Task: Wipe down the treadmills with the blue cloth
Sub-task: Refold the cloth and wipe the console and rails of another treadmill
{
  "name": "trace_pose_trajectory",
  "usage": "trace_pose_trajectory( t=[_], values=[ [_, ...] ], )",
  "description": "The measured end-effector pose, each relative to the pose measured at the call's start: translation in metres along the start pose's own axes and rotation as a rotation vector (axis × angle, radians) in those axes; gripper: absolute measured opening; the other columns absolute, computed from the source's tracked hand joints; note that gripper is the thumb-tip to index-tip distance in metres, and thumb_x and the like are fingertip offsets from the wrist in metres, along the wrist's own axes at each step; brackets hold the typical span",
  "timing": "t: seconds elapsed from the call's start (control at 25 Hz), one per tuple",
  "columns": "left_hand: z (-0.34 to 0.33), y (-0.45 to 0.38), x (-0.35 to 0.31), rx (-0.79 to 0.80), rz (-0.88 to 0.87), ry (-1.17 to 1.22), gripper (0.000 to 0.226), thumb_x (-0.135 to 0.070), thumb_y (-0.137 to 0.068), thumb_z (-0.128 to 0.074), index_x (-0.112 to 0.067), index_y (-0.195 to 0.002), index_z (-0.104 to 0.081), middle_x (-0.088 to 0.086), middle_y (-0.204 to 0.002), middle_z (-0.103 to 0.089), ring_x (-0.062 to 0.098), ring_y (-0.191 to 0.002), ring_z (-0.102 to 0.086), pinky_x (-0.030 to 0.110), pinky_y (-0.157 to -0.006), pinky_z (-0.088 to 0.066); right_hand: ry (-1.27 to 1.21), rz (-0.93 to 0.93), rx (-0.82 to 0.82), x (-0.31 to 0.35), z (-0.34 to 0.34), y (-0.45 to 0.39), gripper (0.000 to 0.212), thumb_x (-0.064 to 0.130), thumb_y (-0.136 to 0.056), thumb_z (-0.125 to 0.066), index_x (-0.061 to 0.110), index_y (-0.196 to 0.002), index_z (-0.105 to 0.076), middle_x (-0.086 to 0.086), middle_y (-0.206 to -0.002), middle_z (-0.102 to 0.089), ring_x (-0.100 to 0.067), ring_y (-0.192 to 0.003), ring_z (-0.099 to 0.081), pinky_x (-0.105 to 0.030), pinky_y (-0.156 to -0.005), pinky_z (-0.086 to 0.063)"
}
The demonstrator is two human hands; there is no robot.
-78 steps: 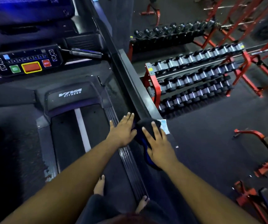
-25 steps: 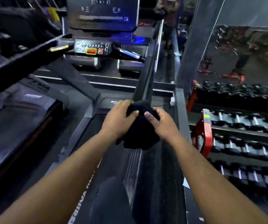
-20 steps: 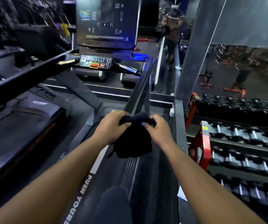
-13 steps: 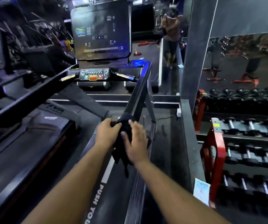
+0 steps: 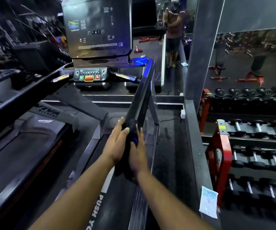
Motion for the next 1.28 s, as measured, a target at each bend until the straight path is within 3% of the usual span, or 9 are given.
trace_pose_trajectory(
  t=[0.16,0.24,0.32,0.4,0.48,0.68,0.92,1.12,1.28],
  values=[
    [0.003,-0.010,0.012,0.001,0.055,0.078,0.077,-0.063,-0.078,-0.038,-0.043,-0.151,-0.028,-0.023,-0.154,-0.033,-0.006,-0.140,-0.030,0.030,-0.121,-0.021,-0.084,0.024,-0.005,-0.012,-0.004,-0.012,0.060,0.039,-0.093,-0.039,0.042,-0.152,-0.029,0.015,-0.162,-0.025,-0.001,-0.150,-0.017,-0.028,-0.121,-0.016],
    [0.000,-0.010,0.011,0.014,0.042,-0.022,0.074,-0.063,-0.080,-0.035,-0.046,-0.152,-0.025,-0.028,-0.151,-0.029,-0.007,-0.140,-0.027,0.027,-0.118,-0.021,-0.197,-0.161,-0.026,-0.036,0.006,-0.061,0.048,0.033,-0.100,-0.044,0.035,-0.148,-0.041,0.000,-0.151,-0.047,-0.018,-0.142,-0.041,-0.037,-0.119,-0.032],
    [-0.003,-0.006,0.009,0.016,0.006,-0.061,0.070,-0.057,-0.086,-0.035,-0.043,-0.153,-0.023,-0.028,-0.153,-0.024,-0.007,-0.143,-0.021,0.026,-0.120,-0.017,-0.268,-0.317,-0.098,-0.047,0.008,-0.070,0.056,0.057,-0.090,-0.056,0.038,-0.141,-0.048,-0.006,-0.142,-0.057,-0.026,-0.133,-0.052,-0.050,-0.115,-0.038],
    [-0.002,-0.006,0.005,0.019,-0.020,-0.079,0.070,-0.051,-0.088,-0.034,-0.036,-0.155,-0.021,-0.026,-0.156,-0.019,-0.013,-0.141,-0.015,0.017,-0.116,-0.012,-0.243,-0.226,-0.094,-0.027,-0.001,-0.032,0.064,0.069,-0.085,-0.053,0.052,-0.145,-0.037,0.007,-0.157,-0.038,-0.014,-0.146,-0.033,-0.043,-0.121,-0.026],
    [-0.001,-0.008,0.004,0.014,-0.019,-0.095,0.072,-0.053,-0.087,-0.036,-0.037,-0.155,-0.021,-0.029,-0.152,-0.019,-0.016,-0.136,-0.016,0.014,-0.110,-0.015,-0.167,-0.057,-0.083,-0.003,-0.003,-0.013,0.062,0.050,-0.093,-0.046,0.047,-0.152,-0.026,0.018,-0.163,-0.017,0.000,-0.149,-0.010,-0.031,-0.120,-0.012],
    [-0.004,-0.016,0.008,0.039,-0.062,-0.282,0.083,-0.066,-0.082,-0.027,-0.033,-0.158,-0.014,-0.017,-0.163,-0.014,-0.008,-0.146,-0.011,0.031,-0.123,-0.014,0.058,-0.049,-0.034,0.011,0.019,-0.136,0.058,0.023,-0.102,-0.049,0.031,-0.156,-0.026,-0.001,-0.167,-0.009,-0.018,-0.154,-0.010,-0.022,-0.115,-0.005],
    [-0.002,-0.027,0.005,0.049,0.001,-0.302,0.090,-0.071,-0.081,-0.030,-0.034,-0.157,0.001,-0.015,-0.165,-0.004,-0.003,-0.149,-0.006,0.037,-0.125,-0.012,-0.024,0.158,0.124,-0.007,0.010,-0.047,0.062,0.058,-0.092,-0.041,0.051,-0.150,-0.021,0.022,-0.165,0.007,-0.006,-0.153,0.007,-0.037,-0.122,-0.005],
    [-0.013,-0.069,-0.002,0.146,0.069,-0.620,0.099,-0.081,-0.075,-0.015,-0.030,-0.156,0.010,-0.015,-0.163,0.015,-0.003,-0.146,0.016,0.041,-0.123,0.008,0.109,0.039,0.033,-0.008,0.022,-0.177,0.063,0.032,-0.092,-0.047,0.037,-0.153,-0.029,0.000,-0.168,-0.005,-0.024,-0.154,-0.004,-0.051,-0.124,-0.010],
    [-0.019,-0.094,-0.006,0.139,0.097,-0.705,0.105,-0.082,-0.071,-0.012,-0.026,-0.157,0.009,-0.011,-0.165,0.014,-0.003,-0.146,0.017,0.045,-0.123,0.007,0.050,0.042,0.078,-0.016,0.018,-0.145,0.062,0.027,-0.102,-0.050,0.046,-0.152,-0.018,0.012,-0.167,0.005,-0.013,-0.154,0.005,-0.052,-0.124,-0.006]
  ],
)
Point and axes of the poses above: each hand's wrist, its own y-axis away from the middle knuckle, its own z-axis out of the back of the hand, x = y × z, the point moved 4 cm from there along -y, towards the middle knuckle
